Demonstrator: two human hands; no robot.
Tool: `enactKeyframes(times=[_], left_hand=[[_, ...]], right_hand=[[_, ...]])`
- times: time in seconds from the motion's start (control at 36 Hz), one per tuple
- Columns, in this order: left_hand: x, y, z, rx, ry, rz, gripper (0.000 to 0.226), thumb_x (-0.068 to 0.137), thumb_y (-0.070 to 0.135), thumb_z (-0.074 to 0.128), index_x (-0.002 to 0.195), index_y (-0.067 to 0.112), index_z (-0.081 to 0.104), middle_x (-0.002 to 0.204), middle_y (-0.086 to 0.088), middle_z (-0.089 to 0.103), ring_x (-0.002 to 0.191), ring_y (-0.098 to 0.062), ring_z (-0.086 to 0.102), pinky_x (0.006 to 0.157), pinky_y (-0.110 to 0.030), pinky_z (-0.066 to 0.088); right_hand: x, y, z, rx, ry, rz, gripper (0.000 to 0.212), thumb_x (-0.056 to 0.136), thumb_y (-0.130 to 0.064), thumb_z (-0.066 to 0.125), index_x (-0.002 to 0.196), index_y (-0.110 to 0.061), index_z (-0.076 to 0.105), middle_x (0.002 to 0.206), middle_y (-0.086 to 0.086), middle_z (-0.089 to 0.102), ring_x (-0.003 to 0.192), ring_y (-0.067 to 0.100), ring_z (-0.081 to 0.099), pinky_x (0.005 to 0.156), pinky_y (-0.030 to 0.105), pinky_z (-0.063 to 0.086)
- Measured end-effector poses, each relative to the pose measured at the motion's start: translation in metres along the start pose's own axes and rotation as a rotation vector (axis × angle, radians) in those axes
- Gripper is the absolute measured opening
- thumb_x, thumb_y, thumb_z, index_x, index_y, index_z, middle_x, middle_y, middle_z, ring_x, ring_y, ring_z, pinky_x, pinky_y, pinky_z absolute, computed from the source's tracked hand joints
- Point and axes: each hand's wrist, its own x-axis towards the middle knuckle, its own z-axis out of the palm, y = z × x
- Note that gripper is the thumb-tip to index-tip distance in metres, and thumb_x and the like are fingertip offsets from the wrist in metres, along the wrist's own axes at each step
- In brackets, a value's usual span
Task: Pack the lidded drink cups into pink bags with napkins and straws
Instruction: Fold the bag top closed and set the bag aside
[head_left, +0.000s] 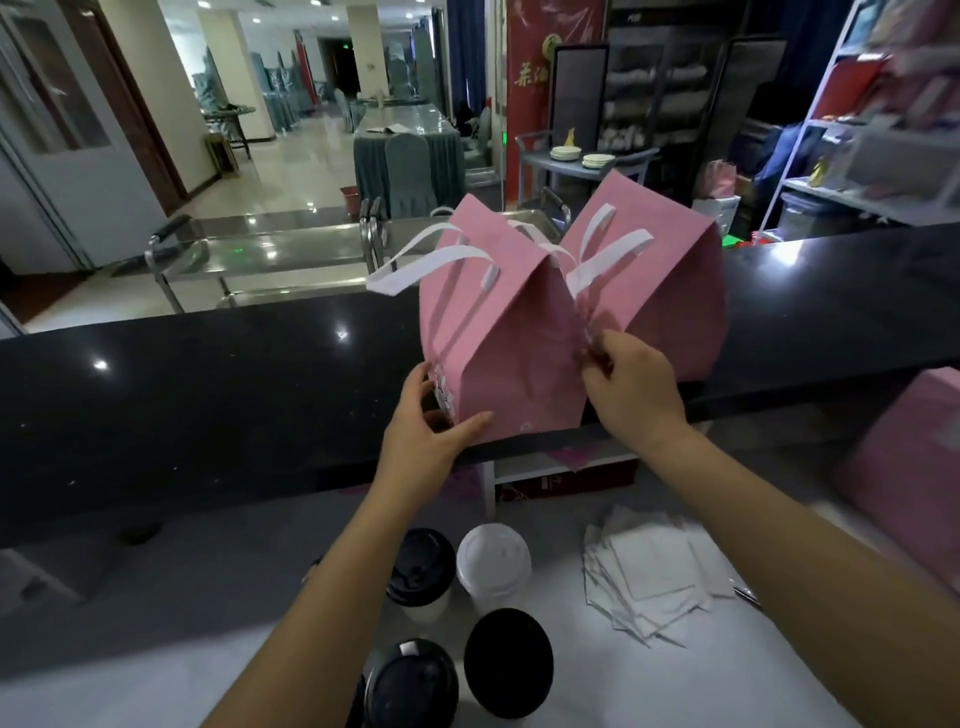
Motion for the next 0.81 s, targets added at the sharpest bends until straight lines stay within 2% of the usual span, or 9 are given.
enactKeyframes(times=[0.06, 0.14, 0.19, 0.31, 0.44, 0.53, 0.64, 0.72, 0.81], left_hand=[[0.006, -0.001, 0.007, -0.005, 0.034, 0.002, 0.076, 0.079, 0.029, 0.083, 0.143, 0.035, 0.041, 0.116, 0.028, 0.057, 0.106, 0.0, 0.062, 0.083, -0.025, 0.056], [0.016, -0.006, 0.01, -0.023, 0.042, 0.005, 0.075, 0.081, 0.027, 0.081, 0.144, 0.034, 0.042, 0.119, 0.023, 0.06, 0.105, 0.003, 0.062, 0.08, -0.019, 0.056], [0.023, -0.008, 0.011, -0.034, 0.029, 0.012, 0.074, 0.081, 0.025, 0.081, 0.144, 0.034, 0.043, 0.125, 0.017, 0.062, 0.108, 0.003, 0.062, 0.089, -0.024, 0.056], [0.04, -0.014, 0.01, -0.04, -0.037, 0.021, 0.078, 0.084, 0.02, 0.078, 0.147, 0.041, 0.037, 0.138, 0.01, 0.057, 0.119, -0.004, 0.059, 0.1, -0.035, 0.053], [0.058, -0.016, 0.014, -0.035, -0.114, 0.023, 0.082, 0.086, 0.016, 0.075, 0.145, 0.052, 0.032, 0.139, 0.008, 0.057, 0.123, -0.008, 0.058, 0.102, -0.042, 0.052], [0.061, -0.012, 0.023, -0.03, -0.186, 0.016, 0.091, 0.087, 0.016, 0.074, 0.149, 0.054, 0.02, 0.139, 0.007, 0.057, 0.121, -0.007, 0.06, 0.103, -0.039, 0.051], [0.06, -0.01, 0.039, -0.014, -0.155, 0.045, 0.097, 0.086, 0.03, 0.076, 0.15, 0.054, 0.008, 0.147, 0.01, 0.045, 0.126, -0.005, 0.054, 0.104, -0.032, 0.048], [0.059, -0.012, 0.052, -0.049, -0.105, 0.06, 0.092, 0.087, 0.042, 0.071, 0.149, 0.057, 0.004, 0.155, 0.006, 0.034, 0.134, -0.01, 0.046, 0.109, -0.038, 0.046], [0.061, -0.015, 0.063, -0.05, -0.002, 0.077, 0.081, 0.086, 0.061, 0.059, 0.145, 0.063, 0.004, 0.16, 0.006, 0.022, 0.145, -0.016, 0.031, 0.116, -0.047, 0.036]], right_hand=[[-0.003, 0.0, -0.001, 0.092, 0.022, 0.063, 0.021, 0.095, -0.024, 0.062, 0.08, -0.009, 0.06, 0.076, -0.001, 0.061, 0.07, 0.02, 0.057, 0.064, 0.027, 0.035], [-0.011, 0.002, 0.001, 0.31, 0.042, 0.214, 0.021, 0.089, -0.032, 0.07, 0.086, -0.014, 0.061, 0.082, -0.001, 0.065, 0.077, 0.016, 0.06, 0.064, 0.027, 0.044], [-0.017, 0.004, 0.006, 0.395, 0.029, 0.291, 0.025, 0.087, -0.035, 0.072, 0.103, -0.018, 0.062, 0.097, -0.003, 0.066, 0.089, 0.013, 0.062, 0.072, 0.022, 0.045], [-0.021, 0.002, 0.017, 0.578, -0.013, 0.42, 0.042, 0.092, -0.033, 0.068, 0.13, -0.024, 0.054, 0.118, -0.007, 0.06, 0.108, 0.01, 0.056, 0.088, 0.025, 0.042], [-0.013, 0.001, 0.028, 0.709, -0.032, 0.48, 0.041, 0.092, -0.028, 0.066, 0.131, -0.026, 0.055, 0.122, -0.007, 0.06, 0.113, 0.011, 0.058, 0.093, 0.028, 0.046], [-0.011, 0.003, 0.031, 0.704, -0.021, 0.485, 0.041, 0.09, -0.031, 0.066, 0.13, -0.027, 0.056, 0.121, -0.007, 0.062, 0.112, 0.011, 0.059, 0.099, 0.035, 0.049], [-0.013, 0.002, 0.035, 0.708, 0.006, 0.463, 0.043, 0.09, -0.028, 0.066, 0.132, -0.026, 0.054, 0.121, -0.008, 0.062, 0.11, 0.007, 0.059, 0.097, 0.032, 0.05], [-0.013, 0.003, 0.035, 0.72, 0.024, 0.462, 0.041, 0.09, -0.026, 0.066, 0.13, -0.025, 0.055, 0.12, -0.008, 0.063, 0.108, 0.004, 0.06, 0.093, 0.028, 0.05], [-0.012, 0.003, 0.035, 0.737, 0.026, 0.483, 0.04, 0.09, -0.028, 0.066, 0.128, -0.024, 0.056, 0.119, -0.008, 0.063, 0.108, 0.004, 0.059, 0.092, 0.027, 0.049]])
